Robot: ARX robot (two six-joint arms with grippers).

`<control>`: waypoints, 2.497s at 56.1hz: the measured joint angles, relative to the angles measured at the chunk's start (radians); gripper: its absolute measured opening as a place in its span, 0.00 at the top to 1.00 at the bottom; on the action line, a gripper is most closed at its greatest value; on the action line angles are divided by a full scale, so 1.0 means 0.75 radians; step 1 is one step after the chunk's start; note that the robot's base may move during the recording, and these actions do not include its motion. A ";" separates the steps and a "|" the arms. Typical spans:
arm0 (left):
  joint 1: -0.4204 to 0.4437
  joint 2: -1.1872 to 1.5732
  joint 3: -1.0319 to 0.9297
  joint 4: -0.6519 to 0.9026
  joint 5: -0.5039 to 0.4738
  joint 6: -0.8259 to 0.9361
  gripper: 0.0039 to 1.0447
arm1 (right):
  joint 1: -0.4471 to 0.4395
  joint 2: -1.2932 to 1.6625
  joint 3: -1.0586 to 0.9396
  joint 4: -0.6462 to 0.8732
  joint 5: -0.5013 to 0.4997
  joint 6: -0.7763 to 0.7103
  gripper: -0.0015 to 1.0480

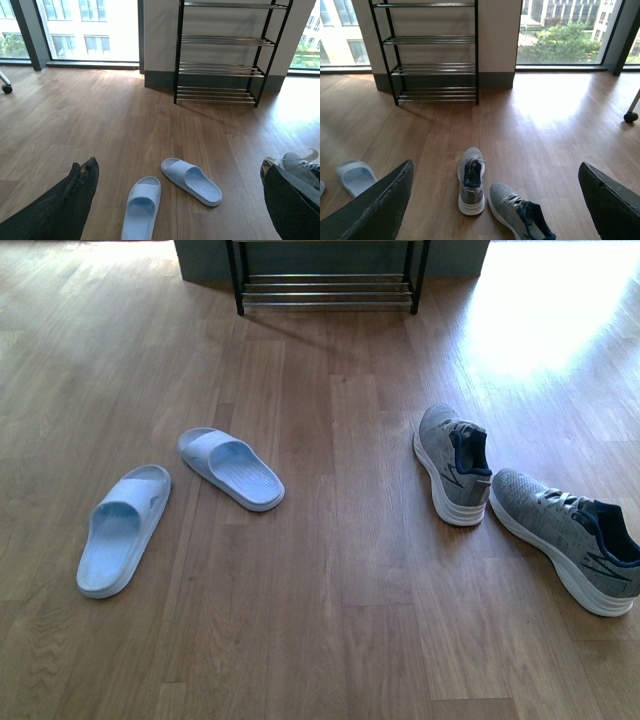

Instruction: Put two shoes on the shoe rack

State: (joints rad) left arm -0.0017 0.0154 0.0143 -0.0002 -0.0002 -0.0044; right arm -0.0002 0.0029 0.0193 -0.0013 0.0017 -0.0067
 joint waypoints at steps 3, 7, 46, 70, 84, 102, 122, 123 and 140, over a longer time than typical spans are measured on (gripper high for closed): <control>0.000 0.000 0.000 0.000 0.000 0.000 0.09 | 0.000 0.000 0.000 0.000 0.000 0.000 0.09; 0.000 0.000 0.000 0.000 0.000 0.000 0.09 | 0.000 0.000 0.000 0.000 -0.001 0.000 0.09; 0.000 0.000 0.000 0.000 0.000 0.000 0.09 | 0.000 0.000 0.000 0.000 0.000 0.000 0.09; 0.000 0.000 0.000 0.000 0.000 0.000 0.09 | 0.000 0.000 0.000 0.000 0.000 0.000 0.09; 0.000 0.000 0.000 0.000 -0.004 -0.001 0.09 | 0.000 0.000 0.000 0.000 -0.008 -0.001 0.09; 0.000 0.000 0.000 0.000 -0.001 0.000 0.09 | 0.000 0.000 0.000 0.000 -0.004 -0.001 0.09; 0.000 0.000 0.000 0.000 0.002 0.000 0.09 | 0.000 0.000 0.000 0.000 -0.001 0.000 0.09; 0.000 0.000 0.000 0.000 0.001 0.000 0.09 | 0.000 0.000 0.000 0.000 -0.002 0.000 0.09; -0.008 0.009 0.003 -0.013 -0.034 -0.024 0.09 | 0.000 0.002 0.000 0.000 -0.003 0.000 0.09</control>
State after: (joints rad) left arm -0.0078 0.0223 0.0162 -0.0097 -0.0254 -0.0223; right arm -0.0002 0.0044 0.0193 -0.0013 -0.0002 -0.0067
